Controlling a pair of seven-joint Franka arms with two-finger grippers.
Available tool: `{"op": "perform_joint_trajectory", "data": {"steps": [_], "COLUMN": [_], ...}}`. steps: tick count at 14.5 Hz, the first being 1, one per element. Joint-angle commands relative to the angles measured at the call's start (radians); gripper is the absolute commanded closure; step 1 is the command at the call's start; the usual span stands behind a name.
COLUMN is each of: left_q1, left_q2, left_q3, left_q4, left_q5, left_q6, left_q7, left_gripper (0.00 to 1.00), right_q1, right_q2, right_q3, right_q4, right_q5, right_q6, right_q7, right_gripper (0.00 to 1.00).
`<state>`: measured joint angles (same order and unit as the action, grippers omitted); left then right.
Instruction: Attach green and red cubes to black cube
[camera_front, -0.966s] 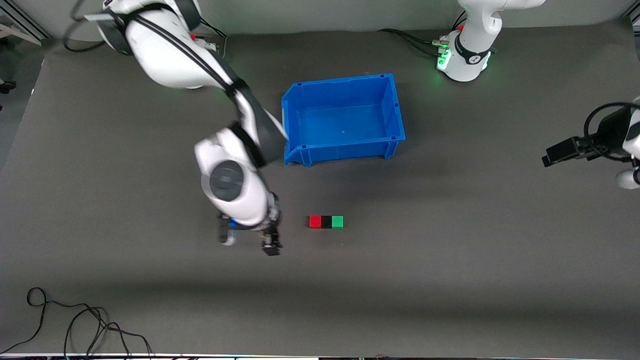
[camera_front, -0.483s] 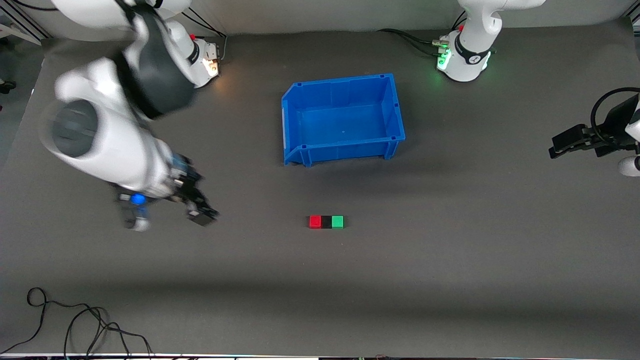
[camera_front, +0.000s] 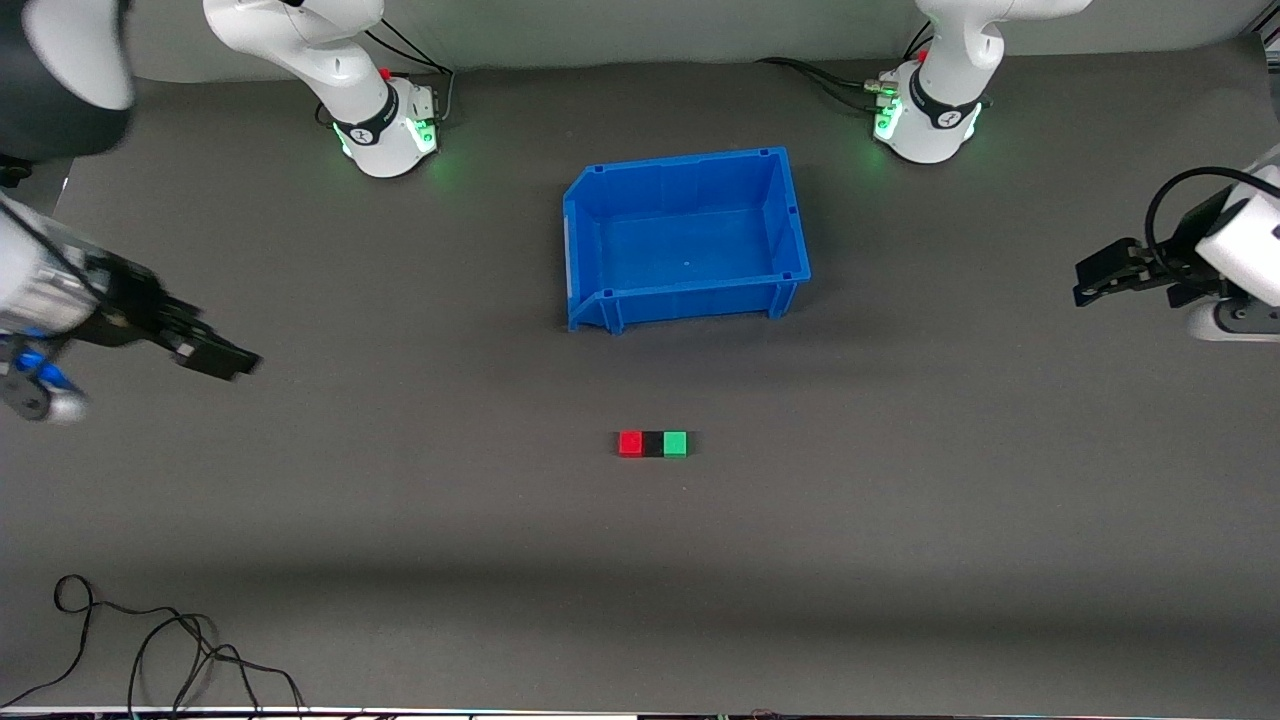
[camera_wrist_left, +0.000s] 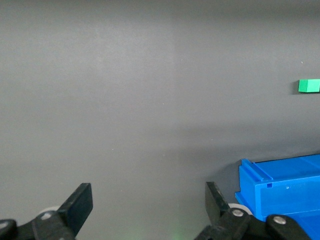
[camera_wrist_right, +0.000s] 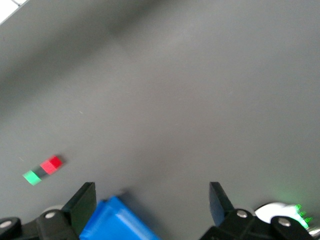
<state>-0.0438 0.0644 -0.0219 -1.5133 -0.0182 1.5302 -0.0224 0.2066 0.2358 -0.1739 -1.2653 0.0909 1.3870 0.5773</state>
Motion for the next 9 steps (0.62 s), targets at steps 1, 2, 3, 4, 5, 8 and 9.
{"op": "perform_joint_trajectory", "data": {"steps": [1,2,3,4,5,8,9], "left_q1": [0.021,0.022,0.022,0.022,0.022,0.022,0.022], "left_q2": [-0.031,-0.031,-0.031,-0.031,-0.032,-0.034,-0.034], "left_q3": [-0.013,-0.012,-0.01,-0.01,-0.01,-0.009,-0.009], "left_q4": [-0.028,-0.028,-0.027,-0.025,-0.025,-0.024,-0.024], "left_q5": [0.014,0.014,0.012,0.014,0.014,0.014,0.015], "left_q6": [0.011,0.013,0.013,0.01,0.008,-0.007,-0.01], "left_q7": [0.035,0.035,0.035,0.036,0.036,0.044,0.044], "left_gripper": [0.0,0.0,0.0,0.0,0.0,0.0,0.0], "right_q1": [0.014,0.014,0.014,0.016,0.016,0.019,0.019], "right_q2": [-0.09,-0.102,-0.108,-0.113,-0.118,-0.142,-0.162], "right_q3": [-0.074,-0.079,-0.079,-0.079,-0.081,-0.082,-0.081], "right_q4": [-0.106,-0.121,-0.135,-0.146,-0.164,-0.213,-0.25], "right_q5": [-0.035,-0.075,-0.118,-0.138,-0.142,-0.142,-0.142], "right_q6": [0.01,0.01,0.01,0.015,0.026,0.082,0.117], "right_q7": [-0.273,-0.359,-0.408,-0.436,-0.45,-0.479,-0.481], "right_gripper": [0.0,0.0,0.0,0.0,0.01,0.01,0.01]}}
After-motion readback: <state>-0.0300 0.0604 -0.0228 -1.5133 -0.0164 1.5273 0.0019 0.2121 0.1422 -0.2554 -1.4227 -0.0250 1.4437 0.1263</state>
